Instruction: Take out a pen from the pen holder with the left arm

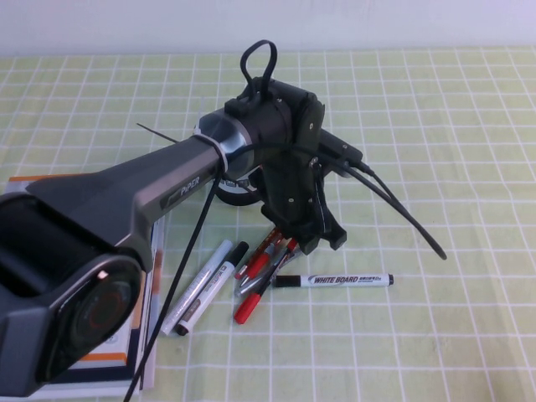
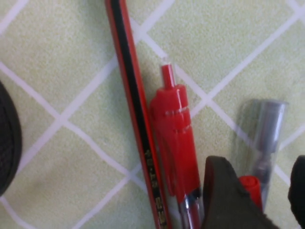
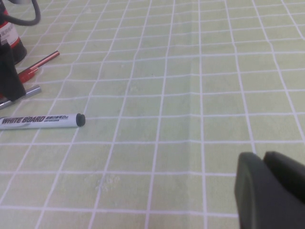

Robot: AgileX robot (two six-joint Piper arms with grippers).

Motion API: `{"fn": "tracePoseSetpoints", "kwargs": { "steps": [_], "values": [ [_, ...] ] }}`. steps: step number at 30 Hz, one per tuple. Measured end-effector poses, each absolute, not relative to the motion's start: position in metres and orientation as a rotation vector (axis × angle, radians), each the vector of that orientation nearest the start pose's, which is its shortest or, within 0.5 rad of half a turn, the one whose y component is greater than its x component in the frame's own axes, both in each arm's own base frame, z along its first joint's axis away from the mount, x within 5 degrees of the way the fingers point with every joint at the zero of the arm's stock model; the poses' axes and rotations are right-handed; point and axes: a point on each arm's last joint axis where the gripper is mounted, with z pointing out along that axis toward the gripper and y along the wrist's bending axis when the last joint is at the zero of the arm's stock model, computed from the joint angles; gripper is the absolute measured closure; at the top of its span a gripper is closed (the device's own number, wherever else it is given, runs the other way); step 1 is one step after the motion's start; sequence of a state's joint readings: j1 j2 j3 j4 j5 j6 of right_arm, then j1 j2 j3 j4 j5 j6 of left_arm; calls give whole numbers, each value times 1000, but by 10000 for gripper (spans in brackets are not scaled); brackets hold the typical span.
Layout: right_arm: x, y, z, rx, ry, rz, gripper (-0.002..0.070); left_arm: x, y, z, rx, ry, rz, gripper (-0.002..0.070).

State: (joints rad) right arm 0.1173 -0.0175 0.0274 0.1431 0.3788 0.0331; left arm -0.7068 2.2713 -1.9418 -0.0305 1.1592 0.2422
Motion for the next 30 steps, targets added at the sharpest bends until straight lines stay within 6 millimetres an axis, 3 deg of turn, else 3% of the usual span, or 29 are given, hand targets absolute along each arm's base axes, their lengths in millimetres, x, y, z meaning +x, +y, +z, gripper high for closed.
{"fn": "tracePoseSetpoints", "kwargs": {
  "steps": [5, 10, 15, 20, 30],
  "values": [
    [51, 11, 171, 9, 1876, 245, 689, 357, -308, 209, 1328, 2614, -116, 404],
    [51, 11, 171, 9, 1876, 245, 689, 350, -303, 246, 1298, 2551, -138, 412],
    [51, 11, 171, 9, 1876, 245, 689, 333, -288, 283, 1236, 2479, -169, 510],
    [51, 11, 171, 9, 1876, 245, 689, 298, -257, 309, 1096, 2324, -236, 651],
    [51, 11, 171, 9, 1876, 245, 689, 215, -169, 319, 778, 2110, -351, 676]
  ]
}}
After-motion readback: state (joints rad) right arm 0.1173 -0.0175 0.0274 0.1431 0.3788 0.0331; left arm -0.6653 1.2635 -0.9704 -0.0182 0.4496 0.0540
